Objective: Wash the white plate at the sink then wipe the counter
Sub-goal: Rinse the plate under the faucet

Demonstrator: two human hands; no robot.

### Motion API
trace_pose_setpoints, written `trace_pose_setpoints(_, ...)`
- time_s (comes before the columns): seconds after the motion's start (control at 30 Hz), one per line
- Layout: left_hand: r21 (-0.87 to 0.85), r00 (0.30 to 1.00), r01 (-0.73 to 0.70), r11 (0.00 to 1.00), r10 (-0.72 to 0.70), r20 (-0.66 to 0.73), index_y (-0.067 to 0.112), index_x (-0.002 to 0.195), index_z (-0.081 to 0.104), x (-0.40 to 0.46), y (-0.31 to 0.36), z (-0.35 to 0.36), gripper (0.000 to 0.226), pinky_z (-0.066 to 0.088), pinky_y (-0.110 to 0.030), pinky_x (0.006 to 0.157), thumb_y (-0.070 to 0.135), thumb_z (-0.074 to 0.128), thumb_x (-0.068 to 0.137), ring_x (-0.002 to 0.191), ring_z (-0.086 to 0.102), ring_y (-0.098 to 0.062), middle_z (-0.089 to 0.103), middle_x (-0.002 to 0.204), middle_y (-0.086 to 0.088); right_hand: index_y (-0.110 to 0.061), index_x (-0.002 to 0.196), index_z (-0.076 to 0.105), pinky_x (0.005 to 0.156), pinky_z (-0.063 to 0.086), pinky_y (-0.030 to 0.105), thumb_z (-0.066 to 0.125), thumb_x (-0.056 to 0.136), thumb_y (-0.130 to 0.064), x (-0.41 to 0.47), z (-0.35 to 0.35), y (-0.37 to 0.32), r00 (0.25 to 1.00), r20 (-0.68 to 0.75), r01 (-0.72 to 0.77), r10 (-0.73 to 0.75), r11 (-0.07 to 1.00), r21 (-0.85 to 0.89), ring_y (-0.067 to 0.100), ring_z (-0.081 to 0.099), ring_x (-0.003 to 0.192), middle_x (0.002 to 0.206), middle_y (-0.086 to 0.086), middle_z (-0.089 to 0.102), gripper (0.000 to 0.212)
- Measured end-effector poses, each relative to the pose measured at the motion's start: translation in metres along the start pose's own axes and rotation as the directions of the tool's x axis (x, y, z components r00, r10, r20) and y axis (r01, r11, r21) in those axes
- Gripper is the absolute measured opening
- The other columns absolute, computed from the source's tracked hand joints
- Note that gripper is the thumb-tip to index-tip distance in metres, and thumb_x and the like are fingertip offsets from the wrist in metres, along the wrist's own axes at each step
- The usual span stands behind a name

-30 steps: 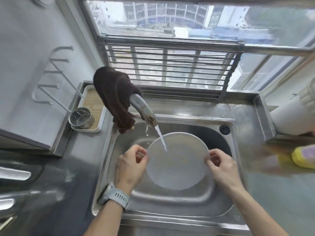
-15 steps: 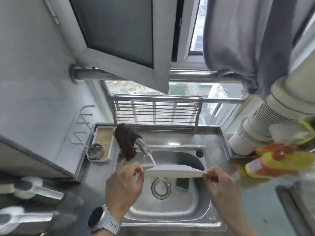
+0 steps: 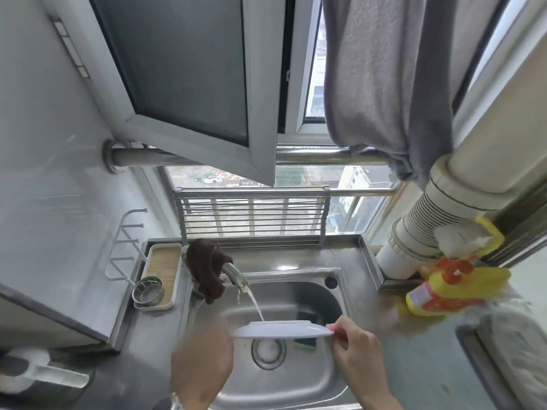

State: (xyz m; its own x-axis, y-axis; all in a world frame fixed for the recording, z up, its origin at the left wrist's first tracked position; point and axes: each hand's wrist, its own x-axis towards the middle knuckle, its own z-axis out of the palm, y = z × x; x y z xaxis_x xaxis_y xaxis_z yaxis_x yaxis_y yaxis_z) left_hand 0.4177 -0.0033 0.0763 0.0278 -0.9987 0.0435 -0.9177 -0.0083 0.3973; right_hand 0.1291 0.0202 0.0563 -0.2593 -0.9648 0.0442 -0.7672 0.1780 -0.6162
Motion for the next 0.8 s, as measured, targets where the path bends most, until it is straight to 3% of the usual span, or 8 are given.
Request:
trace_pose_setpoints(0.1,0.061,0.996,-0.006,0.998,0.001,0.09,0.028,0.08,0.065,0.001,0.004,0.007,0.009,0.045,-0.031,0.057,0.03,0.073,0.082,0.068,0.064,-0.022,0.064,0.068,0.004,-0.019,0.072,0.058,0.056,0.048,0.036,0.073,0.085,-0.015,0.003,0.008,0.003,0.999,0.037,-0.02,0.021,0.999,-0.032,0.024,0.063,0.058,0.058,-0.003,0.065,0.02)
trace_pose_setpoints(0.2,0.036,0.998,-0.033,0.999,0.031,0.046,0.031,0.077,0.061,0.003,0.0,0.008,0.016,0.041,-0.03,0.051,0.03,0.077,0.073,0.059,0.06,-0.022,0.058,0.061,0.007,-0.022,0.077,0.064,0.057,0.053,0.032,0.073,0.084,-0.017,0.005,0.007,0.005,1.0,-0.023,-0.001,0.002,1.0,0.015,0.009,0.063,0.057,0.062,-0.008,0.068,0.013)
trace_pose_setpoints(0.33,0.056,0.998,-0.061,0.997,0.059,0.037,0.03,0.077,0.061,0.006,-0.001,0.011,0.02,0.04,-0.028,0.05,0.028,0.08,0.075,0.057,0.059,-0.019,0.059,0.06,0.007,-0.021,0.076,0.064,0.057,0.051,0.035,0.074,0.085,-0.014,0.008,0.008,0.004,1.0,0.012,-0.021,0.021,1.0,0.004,0.017,0.064,0.058,0.061,-0.007,0.068,0.016)
trace_pose_setpoints(0.4,0.046,0.997,-0.077,0.996,0.078,-0.018,0.031,0.076,0.06,0.012,0.002,0.01,0.022,0.033,-0.026,0.05,0.026,0.081,0.072,0.055,0.058,-0.019,0.056,0.059,0.008,-0.021,0.078,0.066,0.057,0.053,0.035,0.074,0.085,-0.015,0.01,0.008,0.003,0.999,-0.048,-0.003,0.004,1.0,0.026,0.015,0.065,0.058,0.063,-0.007,0.07,0.013)
trace_pose_setpoints(0.47,0.031,0.995,-0.095,0.995,0.095,0.011,0.029,0.073,0.06,0.014,0.004,0.009,0.027,0.03,-0.024,0.05,0.018,0.084,0.066,0.052,0.056,-0.019,0.054,0.056,0.009,-0.021,0.077,0.065,0.055,0.052,0.035,0.074,0.085,-0.013,0.012,0.01,0.009,0.999,-0.048,-0.012,0.012,1.0,0.007,0.017,0.066,0.058,0.064,-0.006,0.07,0.015)
trace_pose_setpoints(0.6,0.052,0.988,-0.149,0.987,0.151,-0.028,0.028,0.071,0.061,0.013,0.006,0.013,0.029,0.032,-0.024,0.047,0.02,0.088,0.065,0.049,0.055,-0.019,0.053,0.055,0.008,-0.02,0.074,0.063,0.054,0.048,0.033,0.074,0.083,-0.013,0.004,0.015,0.014,0.998,-0.053,-0.035,0.035,0.999,0.009,0.02,0.065,0.059,0.063,-0.007,0.07,0.016)
trace_pose_setpoints(0.67,0.048,0.988,-0.154,0.987,0.153,0.02,0.027,0.071,0.061,0.016,0.005,0.018,0.028,0.032,-0.025,0.047,0.018,0.086,0.066,0.049,0.054,-0.019,0.054,0.055,0.007,-0.019,0.073,0.063,0.053,0.045,0.033,0.074,0.082,-0.011,0.006,0.016,0.019,0.997,-0.043,-0.062,0.062,0.998,-0.009,0.024,0.066,0.06,0.063,-0.004,0.071,0.016)
trace_pose_setpoints(0.8,0.055,0.976,-0.214,0.975,0.216,-0.029,0.028,0.075,0.065,0.015,0.013,0.02,0.025,0.033,-0.023,0.046,0.02,0.087,0.067,0.048,0.052,-0.014,0.055,0.056,0.011,-0.019,0.072,0.063,0.052,0.04,0.026,0.075,0.083,-0.011,0.001,0.016,0.027,0.995,-0.068,-0.071,0.072,0.997,0.012,0.016,0.065,0.058,0.064,-0.007,0.071,0.017)
